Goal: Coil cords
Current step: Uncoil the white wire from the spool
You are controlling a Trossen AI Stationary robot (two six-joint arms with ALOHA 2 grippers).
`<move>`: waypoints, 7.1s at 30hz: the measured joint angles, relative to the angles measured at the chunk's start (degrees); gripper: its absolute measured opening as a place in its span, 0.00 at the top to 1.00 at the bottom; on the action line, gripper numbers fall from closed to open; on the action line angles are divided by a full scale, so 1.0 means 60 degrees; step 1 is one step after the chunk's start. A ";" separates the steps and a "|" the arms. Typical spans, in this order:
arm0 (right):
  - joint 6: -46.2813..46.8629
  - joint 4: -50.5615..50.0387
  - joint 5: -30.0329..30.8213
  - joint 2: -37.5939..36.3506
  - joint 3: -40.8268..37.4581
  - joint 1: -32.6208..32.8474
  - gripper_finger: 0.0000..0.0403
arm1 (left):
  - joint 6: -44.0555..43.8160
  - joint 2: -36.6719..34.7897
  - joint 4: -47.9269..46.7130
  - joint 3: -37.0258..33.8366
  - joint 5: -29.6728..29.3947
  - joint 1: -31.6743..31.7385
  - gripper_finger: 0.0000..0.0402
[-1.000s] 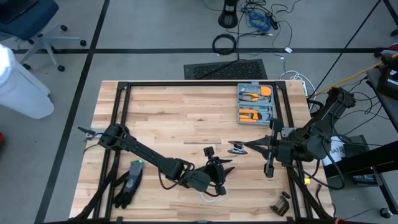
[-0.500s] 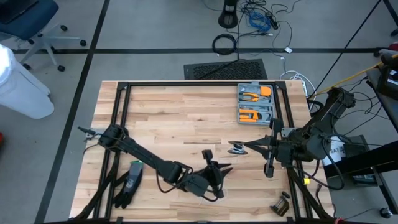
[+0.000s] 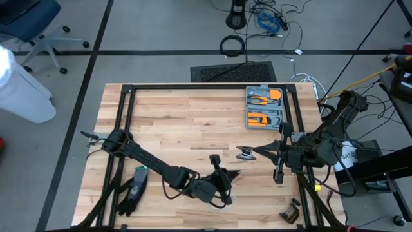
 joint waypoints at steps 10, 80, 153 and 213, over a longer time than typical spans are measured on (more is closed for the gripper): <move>0.0944 0.0365 0.0073 0.0112 0.0000 -0.0815 1.00 | -0.0290 -0.0015 0.1325 0.0000 0.0787 0.0461 0.98; 0.1281 -0.0300 0.0368 0.0361 0.1446 0.2426 1.00 | -0.0100 -0.1260 -0.4590 0.1392 0.0986 -0.1912 0.66; 0.1179 -0.0107 0.4014 0.2000 0.1446 -0.0399 1.00 | -0.0782 -0.0368 -0.0499 0.1067 -0.1792 0.0945 0.80; 0.0550 0.1645 -0.0683 0.1232 0.1441 0.0559 1.00 | -0.1084 -0.1566 -0.3986 0.1071 -0.3857 -0.1443 1.00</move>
